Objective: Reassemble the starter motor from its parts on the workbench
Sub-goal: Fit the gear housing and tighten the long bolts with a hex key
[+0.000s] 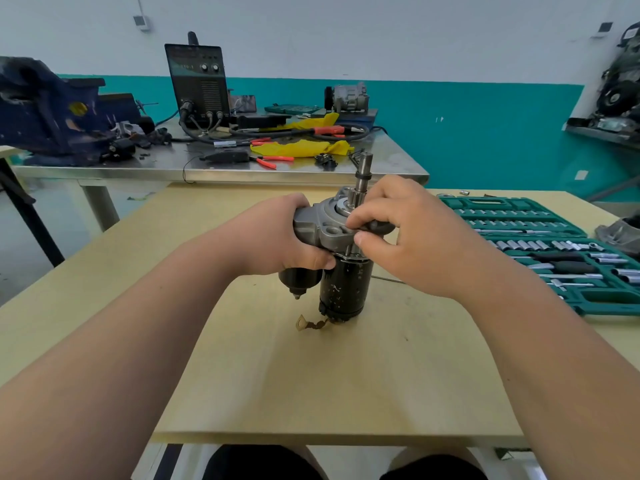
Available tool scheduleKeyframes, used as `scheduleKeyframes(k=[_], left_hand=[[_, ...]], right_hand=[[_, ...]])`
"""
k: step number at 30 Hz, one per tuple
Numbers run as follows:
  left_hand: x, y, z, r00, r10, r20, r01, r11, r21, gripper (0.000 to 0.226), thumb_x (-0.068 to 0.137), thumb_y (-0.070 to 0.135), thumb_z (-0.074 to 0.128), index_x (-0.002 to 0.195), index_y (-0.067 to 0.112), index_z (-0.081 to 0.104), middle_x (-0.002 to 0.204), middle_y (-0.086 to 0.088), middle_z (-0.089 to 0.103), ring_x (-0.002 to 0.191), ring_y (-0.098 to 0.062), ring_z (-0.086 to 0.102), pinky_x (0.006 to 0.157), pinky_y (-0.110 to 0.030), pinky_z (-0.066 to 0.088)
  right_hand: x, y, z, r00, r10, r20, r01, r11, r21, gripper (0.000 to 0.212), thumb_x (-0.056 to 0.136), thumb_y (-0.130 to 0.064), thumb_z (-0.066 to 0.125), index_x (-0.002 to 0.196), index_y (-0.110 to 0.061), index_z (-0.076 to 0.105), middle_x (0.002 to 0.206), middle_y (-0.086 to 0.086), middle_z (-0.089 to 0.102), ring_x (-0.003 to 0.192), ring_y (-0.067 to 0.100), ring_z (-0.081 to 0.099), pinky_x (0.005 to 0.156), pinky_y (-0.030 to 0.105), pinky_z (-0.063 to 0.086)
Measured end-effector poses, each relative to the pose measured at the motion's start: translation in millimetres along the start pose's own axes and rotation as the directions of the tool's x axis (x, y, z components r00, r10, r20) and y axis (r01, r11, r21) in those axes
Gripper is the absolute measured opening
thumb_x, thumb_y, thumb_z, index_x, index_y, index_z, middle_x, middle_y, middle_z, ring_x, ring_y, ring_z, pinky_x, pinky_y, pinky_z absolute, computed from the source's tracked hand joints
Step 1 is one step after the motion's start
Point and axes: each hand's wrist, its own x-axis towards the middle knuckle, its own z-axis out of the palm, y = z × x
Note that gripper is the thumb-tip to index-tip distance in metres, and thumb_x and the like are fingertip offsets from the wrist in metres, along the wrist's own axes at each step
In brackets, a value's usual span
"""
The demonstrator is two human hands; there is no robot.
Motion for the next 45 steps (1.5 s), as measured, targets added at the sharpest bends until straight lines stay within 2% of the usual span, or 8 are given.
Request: scheduleKeyframes(k=[9, 13, 16, 19, 25, 29, 37, 45], left_hand=[[2.0, -1.8, -1.0, 1.0, 0.011, 0.001, -0.011, 1.0, -0.007, 0.05, 0.061, 0.046, 0.084, 0.096, 0.035, 0.05, 0.087, 0.01, 0.061, 0.073, -0.006, 0.059, 0.055, -0.019, 0.041], [-9.8, -3.5, 11.7, 0.975, 0.104, -0.194, -0.106, 0.994, 0.001, 0.081, 0.056, 0.048, 0.082, 0.123, 0.044, 0.037, 0.111, 0.024, 0.053, 0.081, 0.004, 0.061, 0.059, -0.006, 0.047], [-21.6, -10.9, 30.3, 0.825, 0.426, -0.372, -0.308, 0.89, 0.336, 0.082, 0.065, 0.043, 0.08, 0.135, 0.034, 0.039, 0.137, 0.004, 0.045, 0.102, -0.015, 0.059, 0.077, -0.03, 0.055], [-19.8, -16.1, 42.2, 0.663, 0.637, -0.392, -0.415, 0.749, 0.516, 0.069, 0.072, 0.036, 0.079, 0.129, 0.019, 0.045, 0.133, -0.015, 0.053, 0.114, -0.035, 0.057, 0.075, -0.048, 0.059], [-9.5, -27.5, 46.8, 0.49, 0.783, -0.384, -0.485, 0.61, 0.626, 0.045, 0.09, 0.035, 0.064, 0.126, 0.014, 0.046, 0.123, -0.016, 0.065, 0.112, -0.039, 0.06, 0.088, -0.046, 0.055], [-6.7, -25.2, 43.0, 0.484, 0.808, -0.336, -0.509, 0.572, 0.643, 0.043, 0.091, 0.035, 0.063, 0.125, 0.014, 0.047, 0.123, -0.014, 0.066, 0.108, -0.037, 0.062, 0.086, -0.044, 0.056], [-5.5, -24.1, 32.4, 0.524, 0.814, -0.251, -0.537, 0.544, 0.644, 0.045, 0.091, 0.039, 0.06, 0.125, 0.014, 0.045, 0.124, -0.016, 0.064, 0.104, -0.038, 0.063, 0.081, -0.042, 0.058], [-9.7, -41.8, 29.3, 0.575, 0.767, -0.283, -0.514, 0.608, 0.604, 0.048, 0.087, 0.032, 0.067, 0.125, 0.01, 0.046, 0.129, -0.02, 0.06, 0.117, -0.042, 0.058, 0.097, -0.056, 0.048]], right_hand=[[-4.1, 21.3, 35.6, 0.989, 0.074, -0.132, -0.032, 0.954, 0.298, 0.029, 0.09, -0.035, 0.048, 0.118, -0.038, 0.044, 0.127, -0.017, 0.034, 0.122, -0.004, 0.033, 0.094, 0.004, 0.025], [-4.7, 22.0, 63.8, 0.953, 0.066, -0.296, 0.051, 0.927, 0.371, 0.027, 0.093, -0.042, 0.039, 0.116, -0.029, 0.046, 0.132, -0.006, 0.037, 0.129, 0.01, 0.035, 0.101, 0.01, 0.027], [-3.2, 26.4, 70.9, 0.944, 0.034, -0.328, 0.084, 0.937, 0.34, 0.039, 0.096, -0.043, 0.036, 0.121, -0.017, 0.051, 0.139, 0.004, 0.039, 0.134, 0.019, 0.035, 0.107, 0.026, 0.031], [-5.7, 33.4, 68.6, 0.96, -0.016, -0.278, 0.095, 0.957, 0.275, 0.047, 0.097, -0.049, 0.038, 0.13, -0.016, 0.043, 0.147, 0.009, 0.032, 0.137, 0.012, 0.026, 0.109, 0.018, 0.026], [-10.1, 48.7, 56.2, 0.983, -0.162, -0.087, 0.163, 0.986, 0.011, 0.078, 0.076, -0.05, 0.063, 0.141, -0.034, 0.022, 0.147, -0.007, 0.018, 0.139, 0.019, 0.022, 0.105, 0.027, 0.024], [-12.9, 47.7, 65.3, 0.972, -0.14, -0.188, 0.156, 0.985, 0.077, 0.084, 0.073, -0.028, 0.08, 0.138, -0.031, 0.025, 0.146, 0.011, 0.027, 0.139, 0.024, 0.025, 0.112, 0.029, 0.025], [-16.6, 36.9, 70.3, 0.962, -0.066, -0.266, 0.082, 0.995, 0.052, 0.077, 0.078, -0.031, 0.078, 0.139, -0.026, 0.032, 0.144, 0.01, 0.033, 0.136, 0.027, 0.031, 0.11, 0.032, 0.027], [-1.2, 46.6, 39.7, 0.969, -0.245, -0.025, 0.237, 0.954, -0.183, 0.071, 0.087, -0.028, 0.07, 0.147, -0.019, 0.034, 0.147, 0.012, 0.038, 0.132, 0.025, 0.031, 0.105, 0.033, 0.024]])
